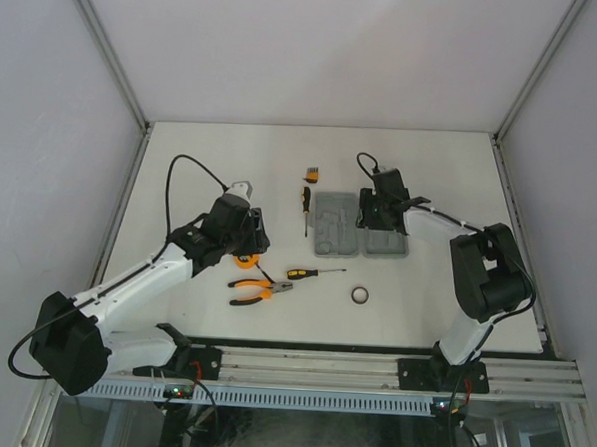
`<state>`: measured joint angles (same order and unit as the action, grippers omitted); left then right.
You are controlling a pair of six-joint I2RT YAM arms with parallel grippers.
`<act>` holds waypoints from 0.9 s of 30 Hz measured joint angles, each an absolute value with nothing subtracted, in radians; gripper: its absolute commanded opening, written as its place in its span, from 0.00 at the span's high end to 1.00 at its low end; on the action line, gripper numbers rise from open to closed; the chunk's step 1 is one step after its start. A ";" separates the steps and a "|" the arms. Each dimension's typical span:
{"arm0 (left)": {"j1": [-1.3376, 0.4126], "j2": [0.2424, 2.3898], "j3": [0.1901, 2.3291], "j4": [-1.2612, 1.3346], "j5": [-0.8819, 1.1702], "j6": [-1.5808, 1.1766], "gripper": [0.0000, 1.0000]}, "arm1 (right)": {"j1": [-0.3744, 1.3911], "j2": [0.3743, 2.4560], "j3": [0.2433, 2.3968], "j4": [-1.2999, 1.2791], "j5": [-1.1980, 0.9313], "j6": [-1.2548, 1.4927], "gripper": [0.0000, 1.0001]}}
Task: Sort the tools into containers
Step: Move the storage box to the center of the board.
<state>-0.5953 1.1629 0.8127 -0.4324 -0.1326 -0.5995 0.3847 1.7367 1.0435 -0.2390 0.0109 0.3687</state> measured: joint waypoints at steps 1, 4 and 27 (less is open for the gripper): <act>-0.595 1.163 0.812 -0.432 -0.133 -0.599 0.49 | 0.386 1.741 1.053 -0.239 0.011 0.366 0.52; -0.595 1.163 0.813 -0.432 -0.133 -0.600 0.49 | 0.390 1.768 1.097 -0.238 0.011 0.356 0.53; -0.593 1.163 0.813 -0.432 -0.137 -0.600 0.50 | 0.432 1.875 1.183 -0.318 0.131 0.356 0.71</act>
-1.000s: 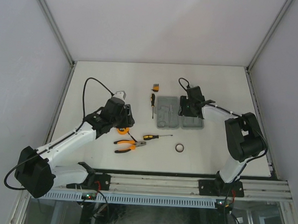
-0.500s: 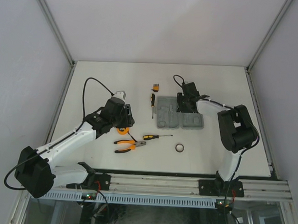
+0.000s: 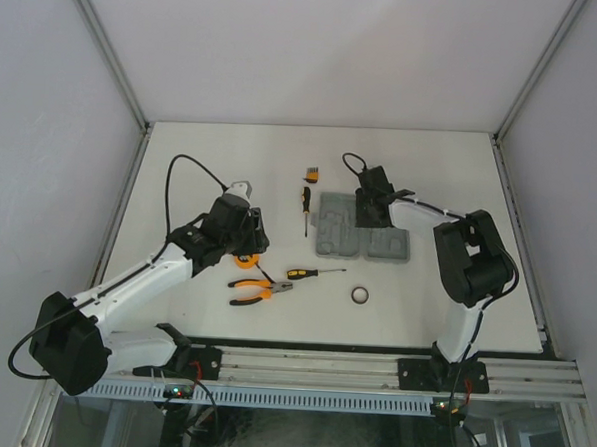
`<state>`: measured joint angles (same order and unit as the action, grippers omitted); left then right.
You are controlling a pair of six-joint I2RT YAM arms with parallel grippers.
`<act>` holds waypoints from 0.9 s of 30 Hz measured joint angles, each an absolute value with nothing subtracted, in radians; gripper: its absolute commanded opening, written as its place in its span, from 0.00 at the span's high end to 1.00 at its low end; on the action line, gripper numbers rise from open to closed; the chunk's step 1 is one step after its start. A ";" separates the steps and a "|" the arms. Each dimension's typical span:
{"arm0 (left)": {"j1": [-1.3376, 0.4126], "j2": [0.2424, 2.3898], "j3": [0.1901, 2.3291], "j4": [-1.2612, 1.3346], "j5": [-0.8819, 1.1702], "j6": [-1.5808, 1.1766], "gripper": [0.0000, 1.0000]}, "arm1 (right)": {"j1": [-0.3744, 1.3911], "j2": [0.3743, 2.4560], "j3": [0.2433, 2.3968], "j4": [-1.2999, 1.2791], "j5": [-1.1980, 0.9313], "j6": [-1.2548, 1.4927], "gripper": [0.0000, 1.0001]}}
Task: Sort the tools into containers
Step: Move the storage box to the center of the board.
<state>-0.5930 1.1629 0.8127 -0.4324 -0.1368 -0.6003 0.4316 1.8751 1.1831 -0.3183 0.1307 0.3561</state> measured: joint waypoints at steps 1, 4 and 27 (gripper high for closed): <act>-0.593 1.163 0.812 -0.432 -0.137 -0.600 0.50 | 0.432 1.872 1.179 -0.319 0.133 0.357 0.72; -0.592 1.163 0.805 -0.429 -0.138 -0.600 0.50 | 0.435 1.846 1.149 -0.326 0.137 0.360 0.72; -0.590 1.163 0.785 -0.429 -0.139 -0.601 0.50 | 0.470 1.718 0.988 -0.276 0.098 0.282 0.70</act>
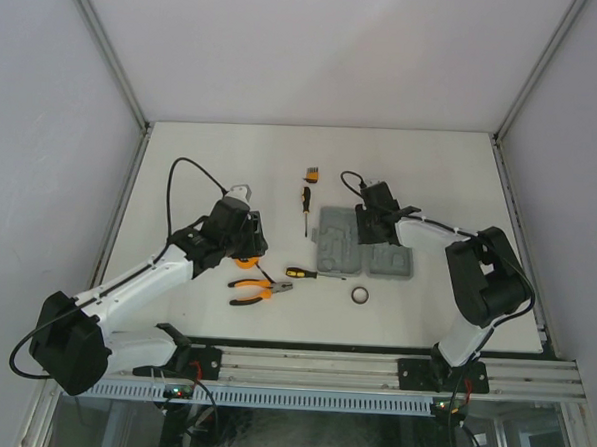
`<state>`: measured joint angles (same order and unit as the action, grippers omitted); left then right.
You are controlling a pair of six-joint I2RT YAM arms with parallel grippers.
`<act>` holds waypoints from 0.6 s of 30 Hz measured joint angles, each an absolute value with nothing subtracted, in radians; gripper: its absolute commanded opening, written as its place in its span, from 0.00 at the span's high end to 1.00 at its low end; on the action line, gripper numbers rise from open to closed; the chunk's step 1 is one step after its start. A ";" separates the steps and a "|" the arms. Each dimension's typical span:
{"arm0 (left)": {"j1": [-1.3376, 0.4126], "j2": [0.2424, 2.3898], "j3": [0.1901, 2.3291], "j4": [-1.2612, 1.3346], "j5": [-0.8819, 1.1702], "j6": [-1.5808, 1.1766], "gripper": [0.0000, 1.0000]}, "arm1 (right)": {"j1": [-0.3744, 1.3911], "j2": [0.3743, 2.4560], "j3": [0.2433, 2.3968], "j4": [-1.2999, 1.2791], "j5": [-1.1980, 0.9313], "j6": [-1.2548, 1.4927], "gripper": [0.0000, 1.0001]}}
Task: Sort the tools into containers
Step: Move the storage box to the center of the board.
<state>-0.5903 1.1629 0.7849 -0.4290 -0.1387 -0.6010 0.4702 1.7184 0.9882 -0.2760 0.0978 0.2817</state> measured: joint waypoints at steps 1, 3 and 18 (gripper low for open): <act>-0.590 1.163 0.785 -0.429 -0.139 -0.601 0.49 | 0.470 1.718 0.988 -0.273 0.091 0.273 0.69; -0.590 1.163 0.785 -0.429 -0.140 -0.601 0.49 | 0.470 1.719 0.989 -0.271 0.080 0.258 0.66; -0.572 1.163 0.781 -0.431 -0.149 -0.600 0.48 | 0.450 1.537 0.992 -0.281 0.024 0.247 0.47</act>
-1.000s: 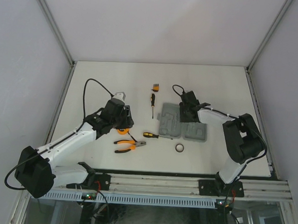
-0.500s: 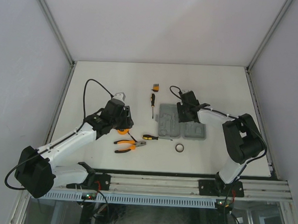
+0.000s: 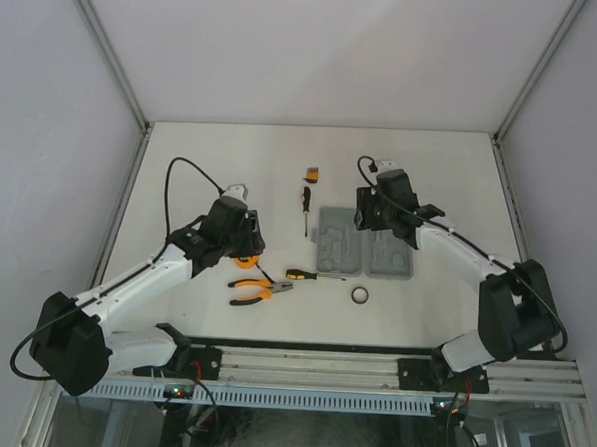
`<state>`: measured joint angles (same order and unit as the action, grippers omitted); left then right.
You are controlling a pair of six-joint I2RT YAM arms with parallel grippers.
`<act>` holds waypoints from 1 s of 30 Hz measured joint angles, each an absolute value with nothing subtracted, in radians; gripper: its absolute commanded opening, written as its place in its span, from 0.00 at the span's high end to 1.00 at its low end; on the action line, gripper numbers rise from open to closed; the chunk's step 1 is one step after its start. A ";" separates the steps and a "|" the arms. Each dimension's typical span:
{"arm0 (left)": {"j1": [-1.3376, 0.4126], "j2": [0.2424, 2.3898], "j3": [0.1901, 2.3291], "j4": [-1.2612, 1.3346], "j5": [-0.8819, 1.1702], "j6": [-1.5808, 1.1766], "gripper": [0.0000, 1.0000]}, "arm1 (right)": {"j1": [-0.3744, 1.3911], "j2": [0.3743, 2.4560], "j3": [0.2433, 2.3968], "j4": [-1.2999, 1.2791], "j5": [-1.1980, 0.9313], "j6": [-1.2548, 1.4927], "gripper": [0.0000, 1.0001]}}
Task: Sort the tools into containers
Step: Move the storage box to the center of the board.
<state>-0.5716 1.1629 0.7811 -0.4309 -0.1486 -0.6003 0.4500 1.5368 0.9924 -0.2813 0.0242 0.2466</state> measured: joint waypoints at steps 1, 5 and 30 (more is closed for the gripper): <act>-0.570 1.163 0.781 -0.431 -0.149 -0.600 0.48 | 0.445 1.506 0.992 -0.281 0.022 0.252 0.46; -0.566 1.163 0.781 -0.432 -0.154 -0.600 0.47 | 0.429 1.378 0.955 -0.273 0.011 0.281 0.45; -0.622 1.163 0.687 -0.488 -0.155 -0.593 0.45 | 0.350 1.060 0.574 -0.280 -0.141 0.477 0.39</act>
<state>-0.6216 1.1633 0.6868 -0.4881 -0.1551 -0.5926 0.3500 1.0595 0.5739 -0.2802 -0.1413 0.4767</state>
